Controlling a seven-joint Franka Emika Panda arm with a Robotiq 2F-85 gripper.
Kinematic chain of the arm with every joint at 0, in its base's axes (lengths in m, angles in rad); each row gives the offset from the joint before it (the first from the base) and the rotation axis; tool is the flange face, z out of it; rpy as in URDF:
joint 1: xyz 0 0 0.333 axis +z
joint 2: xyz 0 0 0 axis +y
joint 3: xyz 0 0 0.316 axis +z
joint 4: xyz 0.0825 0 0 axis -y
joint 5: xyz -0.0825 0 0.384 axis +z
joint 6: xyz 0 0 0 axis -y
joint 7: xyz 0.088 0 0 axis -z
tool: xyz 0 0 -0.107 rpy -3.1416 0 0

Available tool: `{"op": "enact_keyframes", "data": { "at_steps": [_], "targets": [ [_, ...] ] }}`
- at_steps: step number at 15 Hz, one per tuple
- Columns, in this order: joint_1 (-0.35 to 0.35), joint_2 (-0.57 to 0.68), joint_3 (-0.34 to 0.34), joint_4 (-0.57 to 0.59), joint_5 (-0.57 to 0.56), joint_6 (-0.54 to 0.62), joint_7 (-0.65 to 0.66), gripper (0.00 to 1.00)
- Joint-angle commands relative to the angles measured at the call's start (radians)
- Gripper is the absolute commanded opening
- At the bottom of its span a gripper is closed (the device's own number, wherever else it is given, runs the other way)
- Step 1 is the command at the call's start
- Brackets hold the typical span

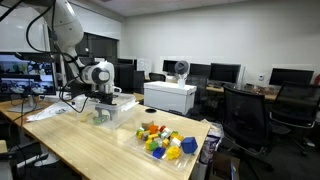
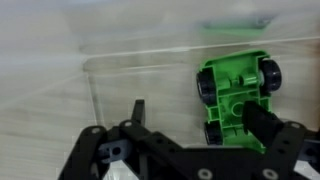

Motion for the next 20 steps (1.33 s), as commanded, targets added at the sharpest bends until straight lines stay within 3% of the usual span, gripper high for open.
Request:
{"op": "enact_keyframes", "data": {
  "at_steps": [1,6,20],
  "targets": [
    [0.000,-0.115,0.031,-0.091,0.011,0.023,0.016,1.00],
    [-0.002,-0.261,0.094,-0.183,0.046,0.030,0.026,1.00],
    [-0.003,-0.049,0.046,-0.062,0.012,0.027,0.026,1.00]
  ]
}}
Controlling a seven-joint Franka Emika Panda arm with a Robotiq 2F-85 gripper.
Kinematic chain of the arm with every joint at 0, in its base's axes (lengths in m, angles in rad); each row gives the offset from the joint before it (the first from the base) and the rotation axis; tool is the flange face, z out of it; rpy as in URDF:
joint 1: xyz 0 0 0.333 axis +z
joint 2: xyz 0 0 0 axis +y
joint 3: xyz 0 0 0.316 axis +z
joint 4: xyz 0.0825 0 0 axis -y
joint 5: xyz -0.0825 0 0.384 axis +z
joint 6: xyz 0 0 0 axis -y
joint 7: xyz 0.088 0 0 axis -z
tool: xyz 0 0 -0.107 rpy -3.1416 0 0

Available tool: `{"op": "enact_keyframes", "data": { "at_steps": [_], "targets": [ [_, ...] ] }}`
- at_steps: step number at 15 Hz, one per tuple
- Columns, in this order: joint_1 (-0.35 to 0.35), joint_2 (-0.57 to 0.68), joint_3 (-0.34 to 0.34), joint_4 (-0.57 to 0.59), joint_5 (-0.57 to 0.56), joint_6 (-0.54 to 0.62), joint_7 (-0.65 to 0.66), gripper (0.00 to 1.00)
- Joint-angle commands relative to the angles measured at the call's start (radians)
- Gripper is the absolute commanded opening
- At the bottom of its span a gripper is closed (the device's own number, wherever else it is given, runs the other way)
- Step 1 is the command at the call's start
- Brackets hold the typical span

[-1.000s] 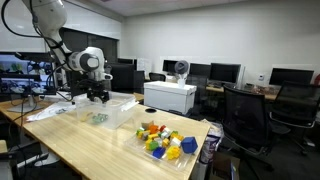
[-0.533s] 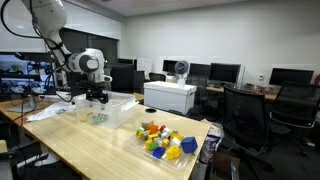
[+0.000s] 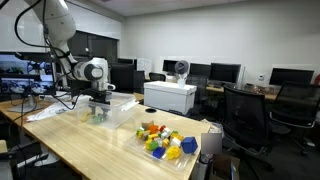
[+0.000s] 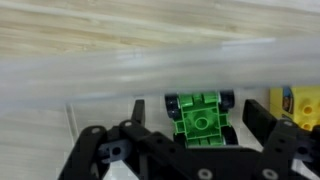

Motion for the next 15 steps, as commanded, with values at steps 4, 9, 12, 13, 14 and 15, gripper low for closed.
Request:
{"op": "enact_keyframes", "data": {
  "at_steps": [4,9,12,13,14,15],
  "targets": [
    [0.018,0.089,0.009,0.087,-0.009,-0.008,-0.005,1.00],
    [0.036,0.110,0.018,0.109,-0.007,-0.011,-0.007,0.65],
    [0.037,0.106,0.015,0.105,-0.008,-0.011,-0.004,0.42],
    [0.037,0.101,0.013,0.100,-0.009,-0.013,0.000,0.38],
    [0.037,0.093,0.013,0.094,-0.006,-0.015,0.006,0.38],
    [0.034,0.055,0.017,0.065,0.003,-0.019,0.009,0.38]
  ]
}}
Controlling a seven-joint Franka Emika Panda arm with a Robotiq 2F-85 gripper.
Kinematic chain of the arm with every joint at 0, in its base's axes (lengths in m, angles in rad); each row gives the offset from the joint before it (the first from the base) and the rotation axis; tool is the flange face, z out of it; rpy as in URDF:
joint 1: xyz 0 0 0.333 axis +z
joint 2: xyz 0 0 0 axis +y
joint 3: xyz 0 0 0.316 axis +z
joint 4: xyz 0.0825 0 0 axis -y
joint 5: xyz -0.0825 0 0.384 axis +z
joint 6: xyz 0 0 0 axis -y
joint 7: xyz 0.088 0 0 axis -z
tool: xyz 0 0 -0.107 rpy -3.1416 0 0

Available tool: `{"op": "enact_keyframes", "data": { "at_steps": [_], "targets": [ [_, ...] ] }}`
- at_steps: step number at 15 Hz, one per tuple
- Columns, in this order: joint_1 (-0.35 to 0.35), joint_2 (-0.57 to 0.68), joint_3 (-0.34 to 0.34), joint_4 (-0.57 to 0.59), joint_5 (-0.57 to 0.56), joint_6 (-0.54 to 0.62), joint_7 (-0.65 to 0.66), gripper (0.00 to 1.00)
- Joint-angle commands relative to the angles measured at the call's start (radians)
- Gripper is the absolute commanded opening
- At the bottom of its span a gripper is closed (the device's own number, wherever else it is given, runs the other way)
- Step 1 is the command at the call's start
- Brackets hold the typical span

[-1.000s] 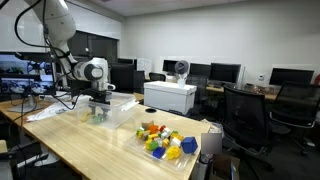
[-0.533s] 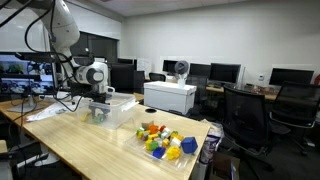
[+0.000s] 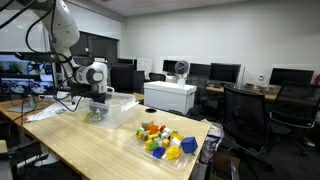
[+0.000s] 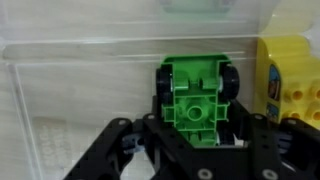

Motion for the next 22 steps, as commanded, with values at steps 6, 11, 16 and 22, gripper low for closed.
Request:
{"op": "enact_keyframes", "data": {
  "at_steps": [6,11,16,22],
  "targets": [
    [-0.034,-0.416,0.028,-0.241,0.114,0.014,0.065,0.38],
    [-0.131,-0.686,-0.037,-0.371,0.207,0.029,0.145,0.38],
    [-0.284,-0.837,-0.140,-0.518,0.255,0.070,0.221,0.38],
    [-0.418,-0.687,-0.268,-0.515,0.335,0.239,0.250,0.38]
  ]
}}
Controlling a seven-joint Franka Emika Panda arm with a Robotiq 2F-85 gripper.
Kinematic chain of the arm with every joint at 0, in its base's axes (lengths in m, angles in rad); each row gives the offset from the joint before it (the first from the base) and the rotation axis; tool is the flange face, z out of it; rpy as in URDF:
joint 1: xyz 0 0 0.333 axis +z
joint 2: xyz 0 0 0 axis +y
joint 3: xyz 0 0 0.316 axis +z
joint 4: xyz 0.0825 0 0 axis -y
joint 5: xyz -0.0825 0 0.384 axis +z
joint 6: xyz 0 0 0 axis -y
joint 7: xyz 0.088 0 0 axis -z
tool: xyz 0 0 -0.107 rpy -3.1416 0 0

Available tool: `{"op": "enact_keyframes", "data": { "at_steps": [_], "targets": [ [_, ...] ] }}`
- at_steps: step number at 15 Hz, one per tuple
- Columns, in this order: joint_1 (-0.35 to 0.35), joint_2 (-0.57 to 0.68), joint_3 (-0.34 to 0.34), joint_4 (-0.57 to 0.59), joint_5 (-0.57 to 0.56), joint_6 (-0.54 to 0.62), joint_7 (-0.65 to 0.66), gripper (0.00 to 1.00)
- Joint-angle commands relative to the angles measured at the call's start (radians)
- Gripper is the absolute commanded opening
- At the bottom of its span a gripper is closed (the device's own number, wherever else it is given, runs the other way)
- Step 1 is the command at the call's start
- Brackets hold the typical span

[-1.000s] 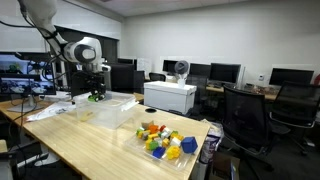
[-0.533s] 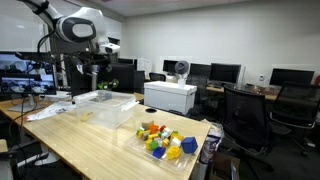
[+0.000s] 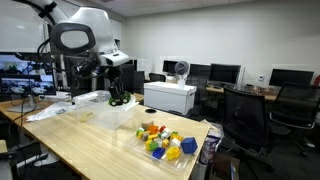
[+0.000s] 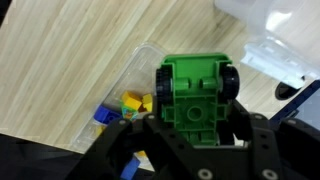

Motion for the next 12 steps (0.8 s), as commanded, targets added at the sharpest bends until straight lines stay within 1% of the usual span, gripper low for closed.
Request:
{"op": "enact_keyframes", "data": {
  "at_steps": [1,4,6,7,8,10,12],
  "targets": [
    [-0.044,0.092,-0.043,0.047,0.048,0.067,0.007,0.38],
    [-0.079,0.187,-0.081,0.138,0.059,0.079,0.030,0.38],
    [-0.093,0.265,-0.095,0.239,0.035,0.058,0.065,0.38],
    [-0.091,0.275,-0.096,0.257,0.031,0.054,0.072,0.38],
    [-0.081,0.320,-0.094,0.325,0.042,0.027,0.078,0.38],
    [-0.066,0.366,-0.087,0.367,0.044,0.025,0.075,0.38],
    [-0.060,0.412,-0.074,0.387,0.074,0.027,0.054,0.38]
  ]
}}
